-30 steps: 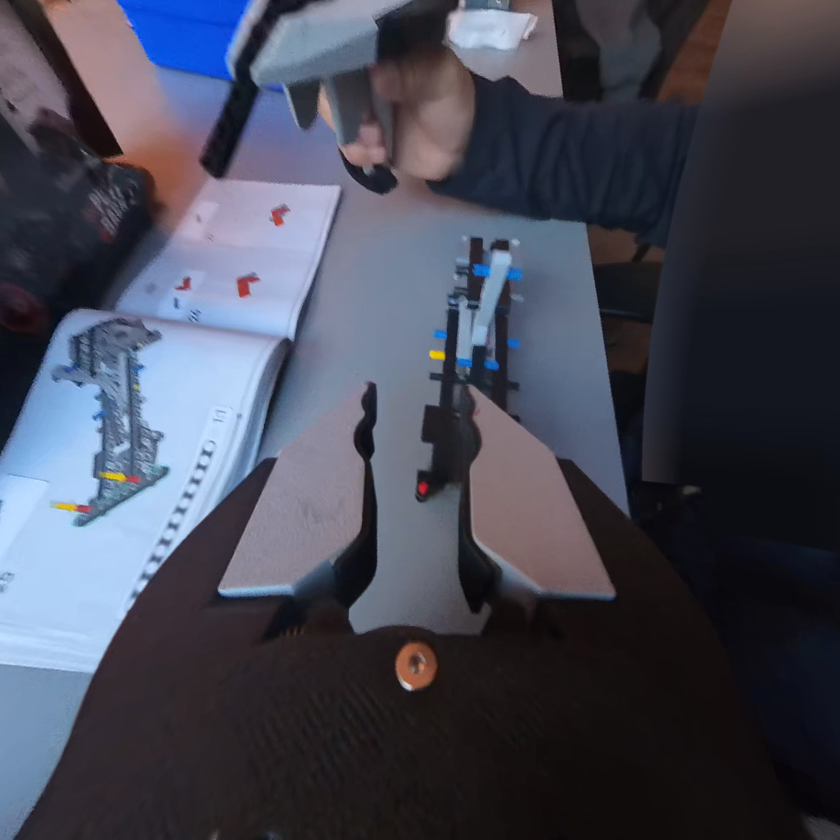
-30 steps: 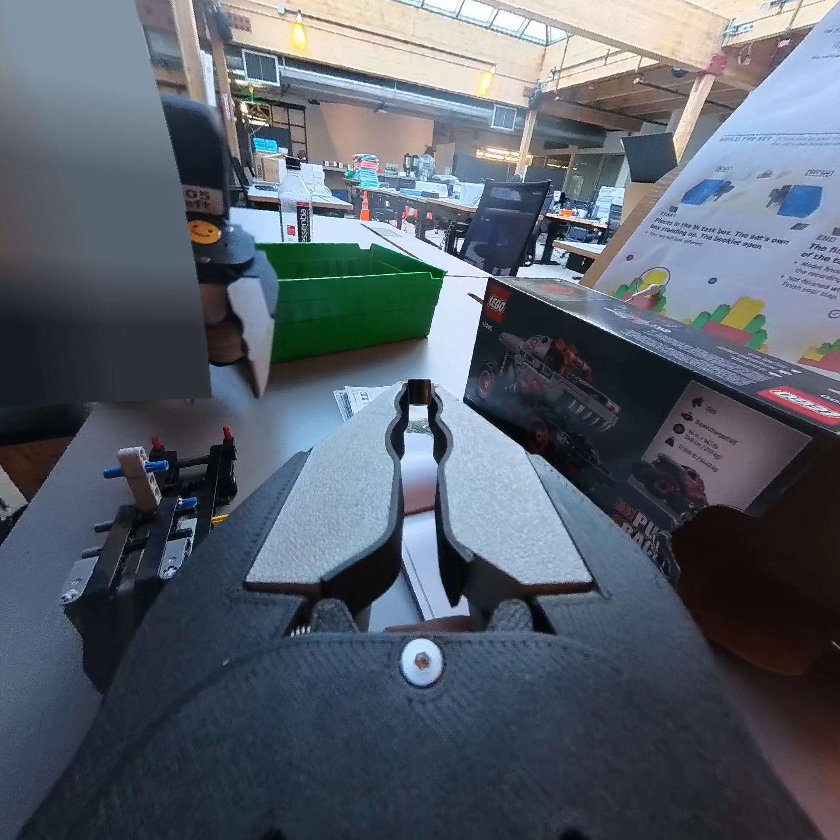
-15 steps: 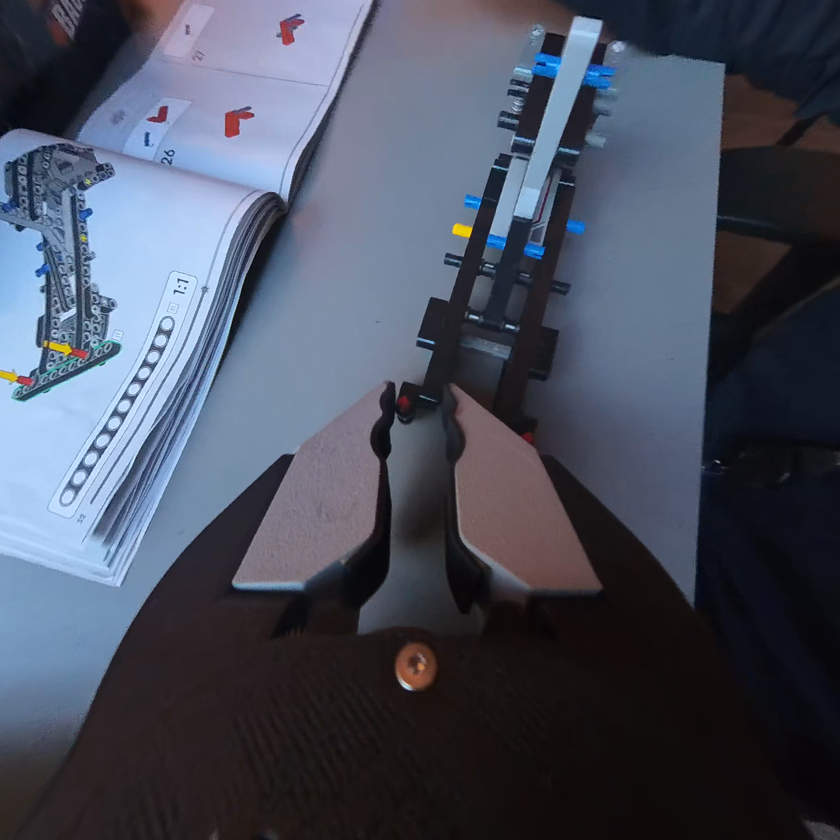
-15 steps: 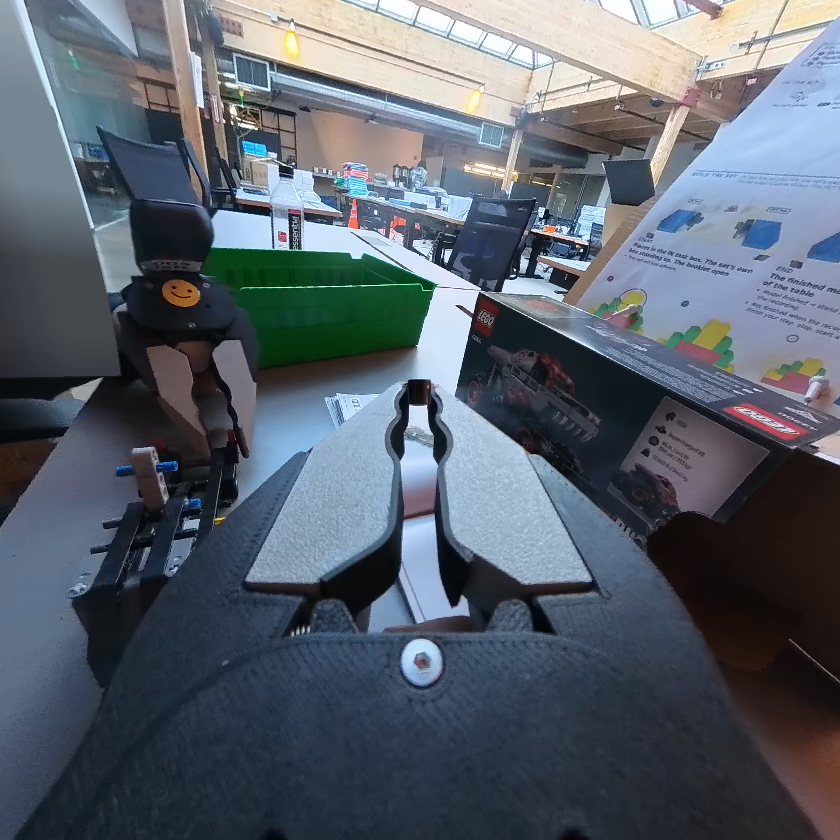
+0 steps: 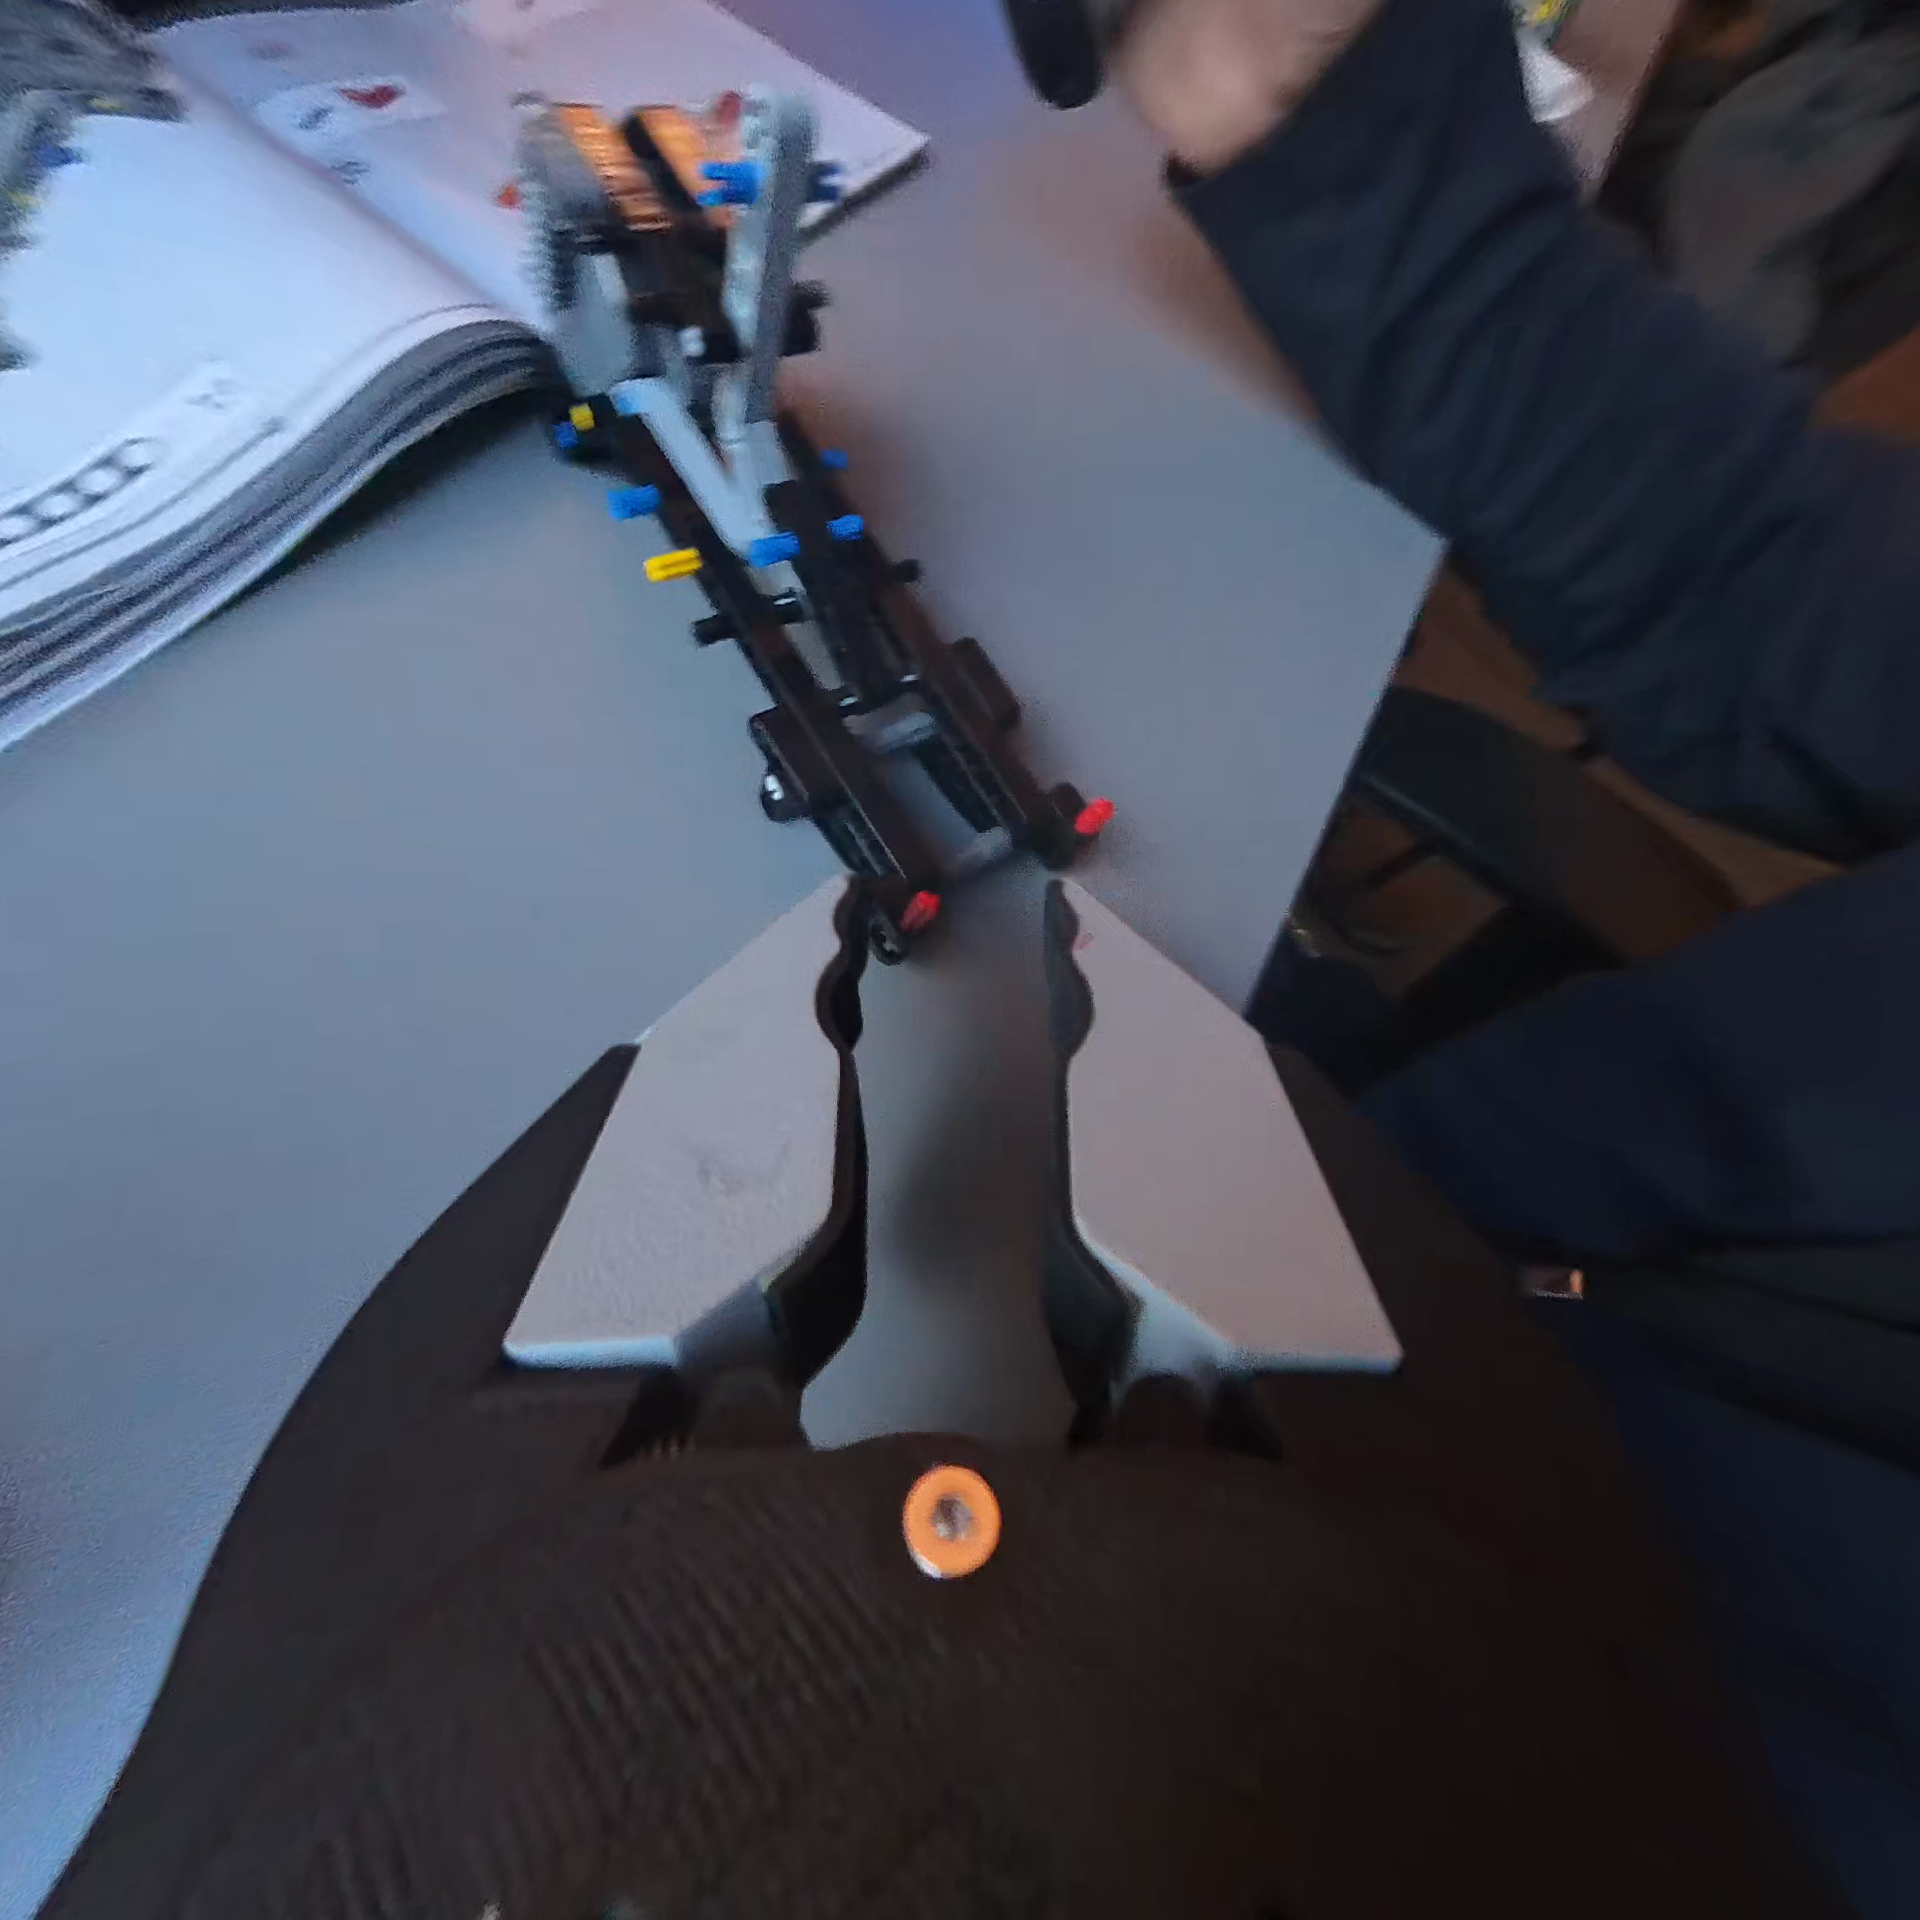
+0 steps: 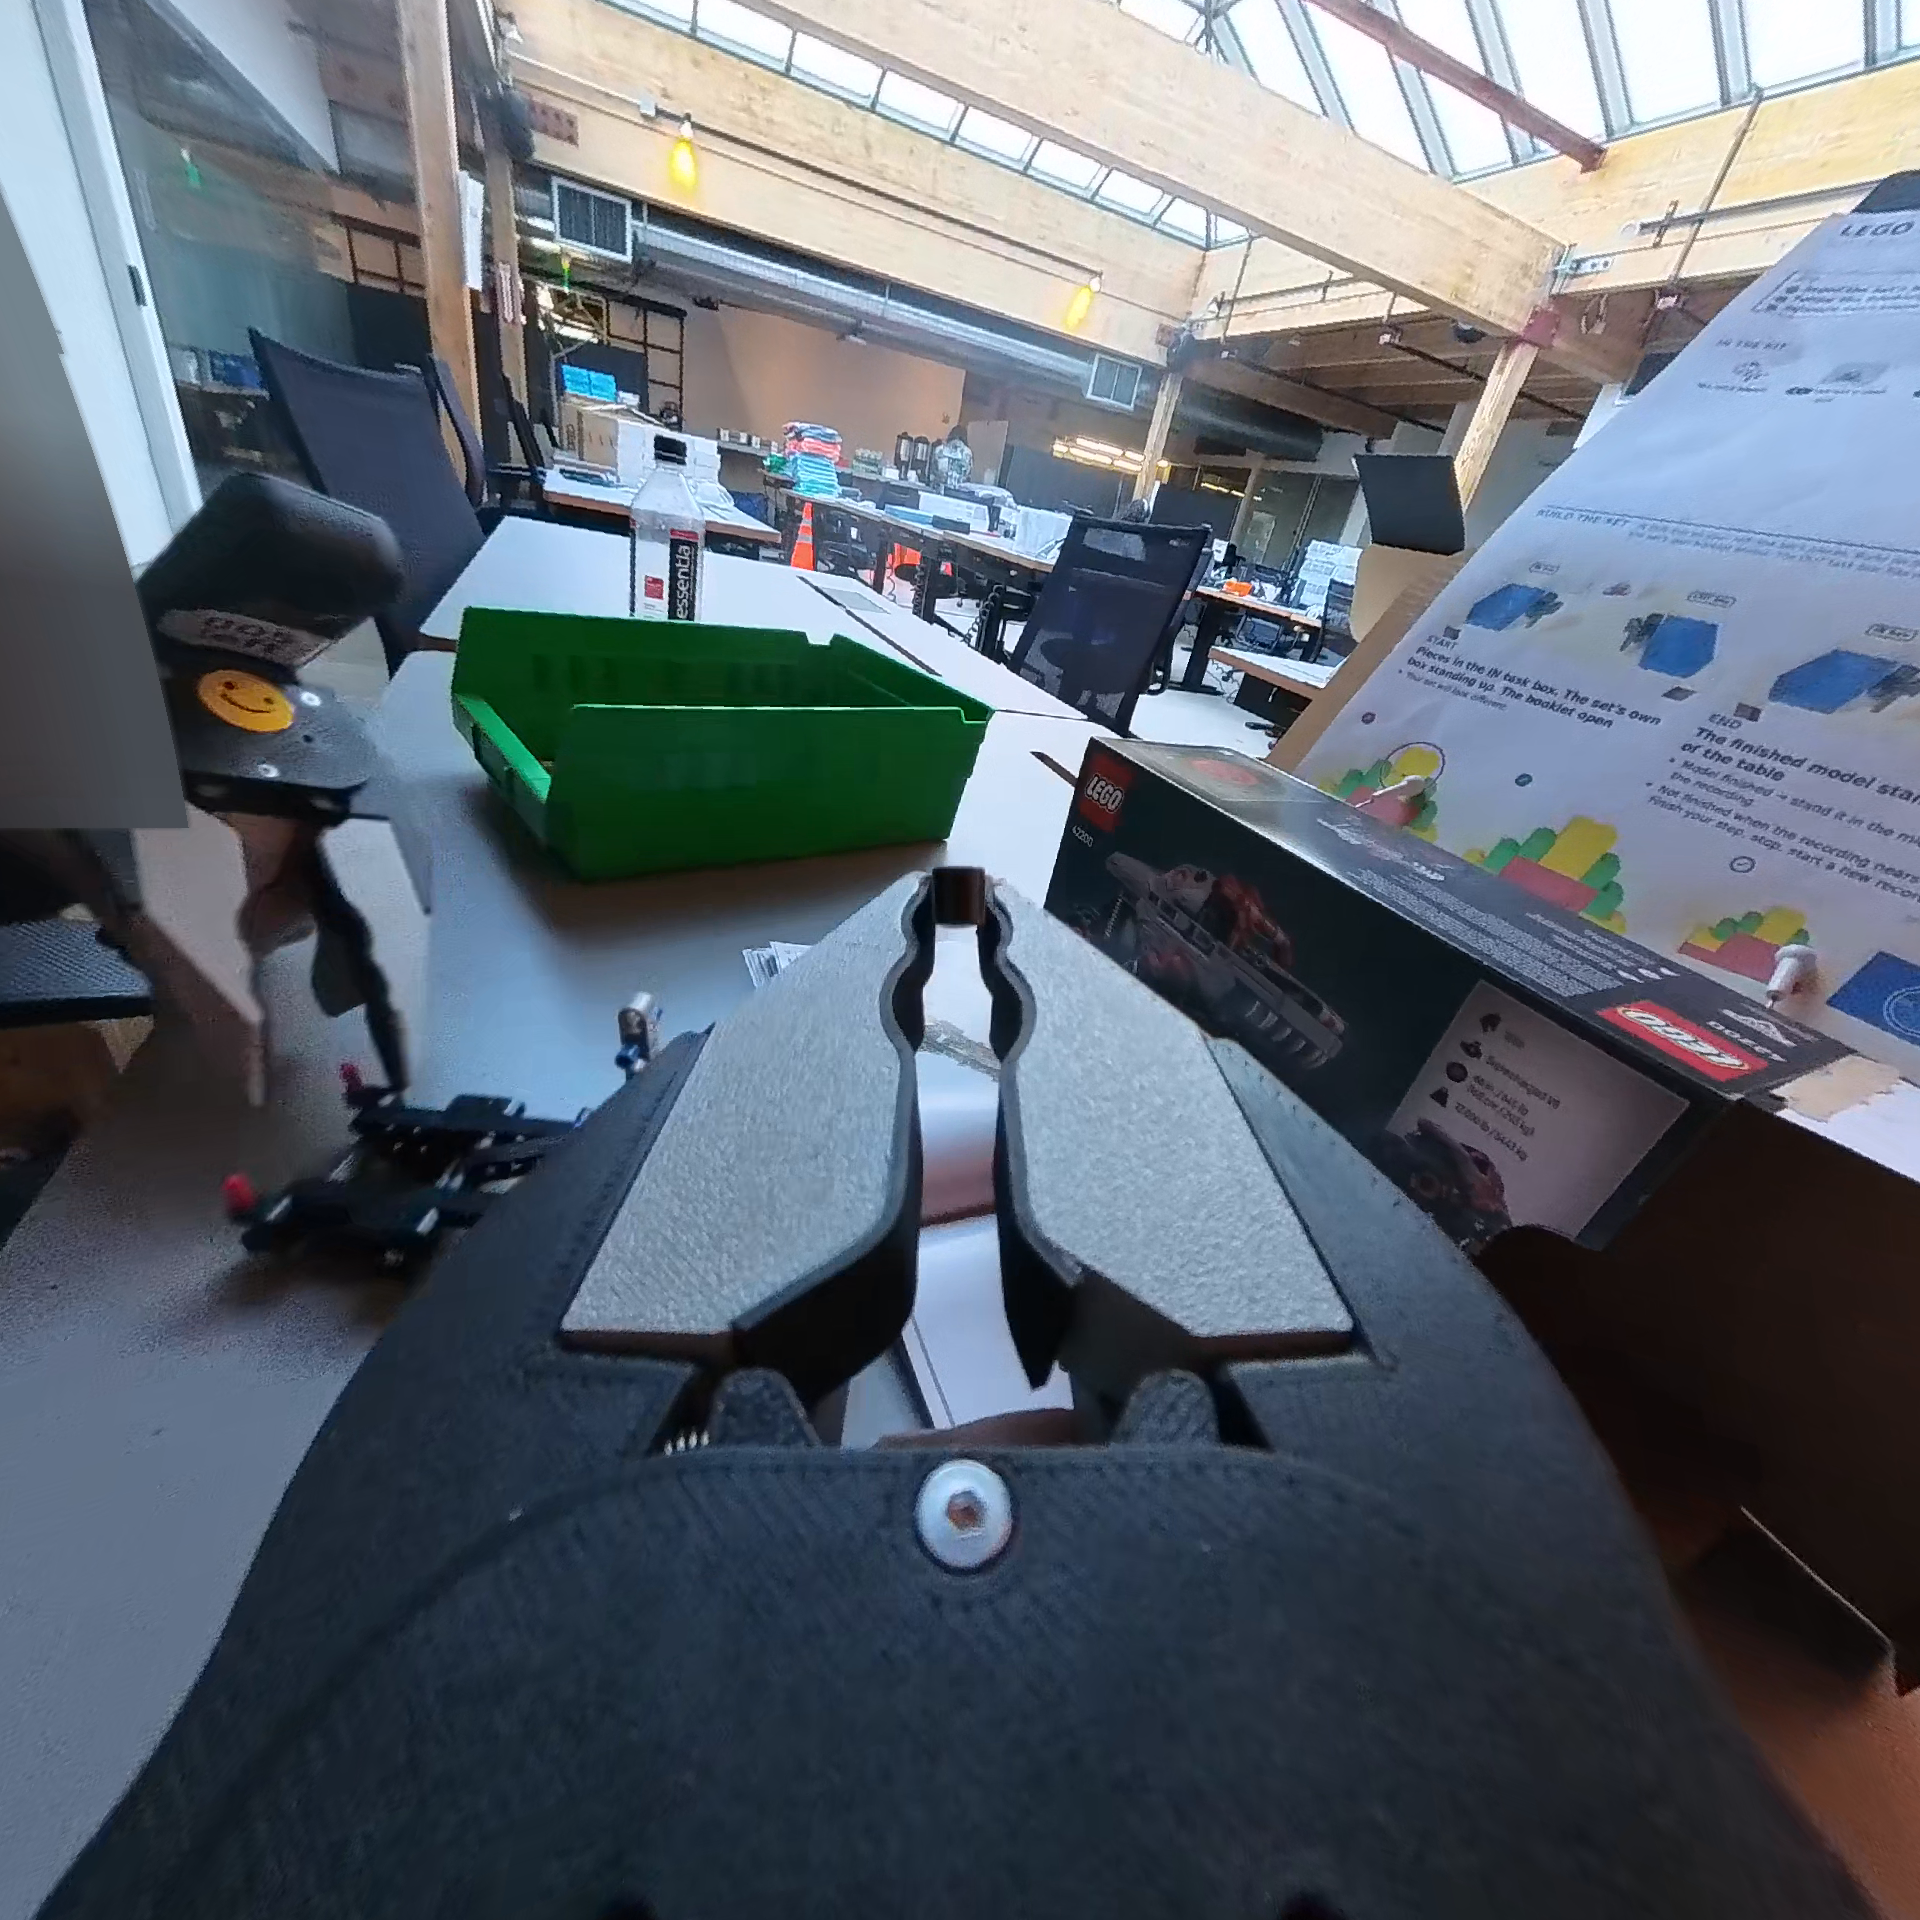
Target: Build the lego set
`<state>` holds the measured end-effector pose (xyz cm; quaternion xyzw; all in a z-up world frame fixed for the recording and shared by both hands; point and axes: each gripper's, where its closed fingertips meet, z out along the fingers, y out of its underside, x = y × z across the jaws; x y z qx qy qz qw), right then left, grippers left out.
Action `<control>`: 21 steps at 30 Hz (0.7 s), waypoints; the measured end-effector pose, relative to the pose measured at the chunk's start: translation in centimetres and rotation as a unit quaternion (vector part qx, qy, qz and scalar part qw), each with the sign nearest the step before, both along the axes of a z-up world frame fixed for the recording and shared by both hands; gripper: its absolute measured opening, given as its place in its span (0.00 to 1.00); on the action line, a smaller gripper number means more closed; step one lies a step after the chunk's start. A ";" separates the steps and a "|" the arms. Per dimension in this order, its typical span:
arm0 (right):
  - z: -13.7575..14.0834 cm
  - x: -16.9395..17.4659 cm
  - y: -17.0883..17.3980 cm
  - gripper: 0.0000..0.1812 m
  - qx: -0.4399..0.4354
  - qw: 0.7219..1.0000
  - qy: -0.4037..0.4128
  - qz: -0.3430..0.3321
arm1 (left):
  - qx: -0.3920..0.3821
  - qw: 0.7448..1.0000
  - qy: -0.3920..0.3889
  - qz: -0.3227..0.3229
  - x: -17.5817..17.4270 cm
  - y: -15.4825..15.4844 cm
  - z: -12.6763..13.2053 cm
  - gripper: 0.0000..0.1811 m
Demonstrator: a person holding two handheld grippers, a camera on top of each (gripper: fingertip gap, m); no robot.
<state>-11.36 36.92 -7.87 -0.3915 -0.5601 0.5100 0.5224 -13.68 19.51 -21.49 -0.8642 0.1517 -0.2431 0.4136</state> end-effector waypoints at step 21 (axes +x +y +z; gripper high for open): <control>-1.8 -0.2 0.5 0.02 -0.010 1.000 -0.022 0.013 | 0.179 0.978 0.085 0.064 -7.2 6.3 3.6 0.19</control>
